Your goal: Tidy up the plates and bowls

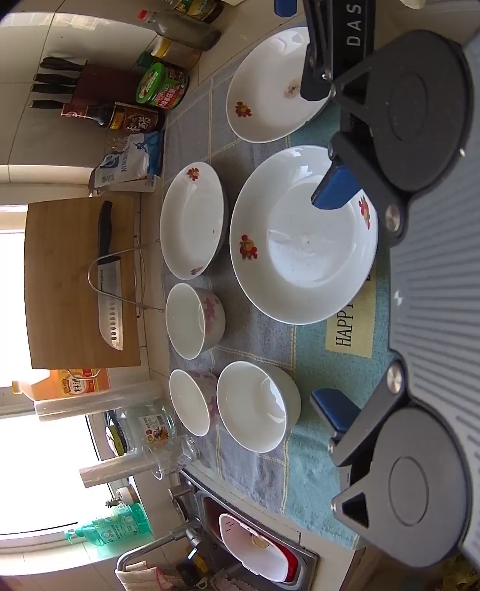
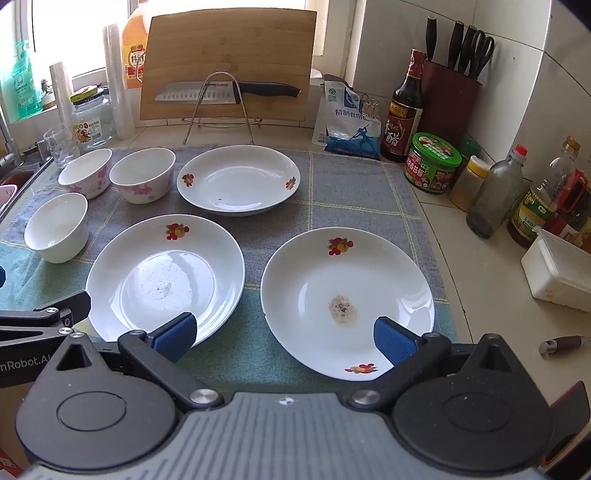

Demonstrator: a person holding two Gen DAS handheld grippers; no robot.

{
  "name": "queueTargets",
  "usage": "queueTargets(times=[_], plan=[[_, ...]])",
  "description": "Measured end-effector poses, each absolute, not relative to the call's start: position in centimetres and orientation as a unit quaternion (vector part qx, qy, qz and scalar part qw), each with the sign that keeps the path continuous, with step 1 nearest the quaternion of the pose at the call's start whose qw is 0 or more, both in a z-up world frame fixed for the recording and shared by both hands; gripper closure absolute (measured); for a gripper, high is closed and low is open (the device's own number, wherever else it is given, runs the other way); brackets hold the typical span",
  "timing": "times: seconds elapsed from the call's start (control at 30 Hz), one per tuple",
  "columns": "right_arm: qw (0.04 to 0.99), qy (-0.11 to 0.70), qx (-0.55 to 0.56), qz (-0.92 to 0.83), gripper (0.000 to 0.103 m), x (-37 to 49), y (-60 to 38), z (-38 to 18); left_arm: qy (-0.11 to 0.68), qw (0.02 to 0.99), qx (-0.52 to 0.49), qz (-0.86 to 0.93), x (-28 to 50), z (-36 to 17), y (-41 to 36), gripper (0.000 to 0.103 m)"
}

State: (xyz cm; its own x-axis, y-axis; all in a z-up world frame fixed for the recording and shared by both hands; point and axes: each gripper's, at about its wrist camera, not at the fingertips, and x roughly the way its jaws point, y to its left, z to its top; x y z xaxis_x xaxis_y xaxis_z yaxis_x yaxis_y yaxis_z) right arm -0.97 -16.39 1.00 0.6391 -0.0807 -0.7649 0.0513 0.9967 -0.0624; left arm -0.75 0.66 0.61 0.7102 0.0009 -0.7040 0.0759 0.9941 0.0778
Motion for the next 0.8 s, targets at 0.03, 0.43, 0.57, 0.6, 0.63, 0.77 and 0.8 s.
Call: queueTargets(times=[0.03,0.43,0.57,0.6,0.63,0.77,0.8], plan=[[0.905,0.423,-0.018,-0.036,0.0,-1.01,-16.37,1.05,0.38,0.923,0.05,-0.02,-0.7,0.61,0.64,0.001],[0.907,0.42,-0.017,-0.033,0.0,-1.17,-16.11,1.27,0.382,0.923,0.048,-0.017,-0.82,0.72,0.99,0.001],[0.907,0.42,-0.018,-0.032,0.0,-1.18,-16.04,1.37,0.381,0.923,0.048,-0.017,-0.82,0.75,1.03,0.001],[0.907,0.419,-0.018,-0.033,0.0,-1.21,-16.04,1.34,0.38,0.923,0.048,-0.017,-0.84,0.8,1.1,0.001],[0.907,0.419,-0.018,-0.033,0.0,-1.17,-16.04,1.39,0.381,0.923,0.048,-0.017,-0.84,0.81,1.09,0.001],[0.908,0.418,-0.018,-0.033,0.0,-1.15,-16.0,1.49,0.379,0.924,0.048,-0.017,-0.91,0.9,1.16,0.001],[0.908,0.418,-0.018,-0.033,0.0,-1.17,-15.95,1.49,0.379,0.924,0.048,-0.017,-0.9,0.91,1.16,0.001]])
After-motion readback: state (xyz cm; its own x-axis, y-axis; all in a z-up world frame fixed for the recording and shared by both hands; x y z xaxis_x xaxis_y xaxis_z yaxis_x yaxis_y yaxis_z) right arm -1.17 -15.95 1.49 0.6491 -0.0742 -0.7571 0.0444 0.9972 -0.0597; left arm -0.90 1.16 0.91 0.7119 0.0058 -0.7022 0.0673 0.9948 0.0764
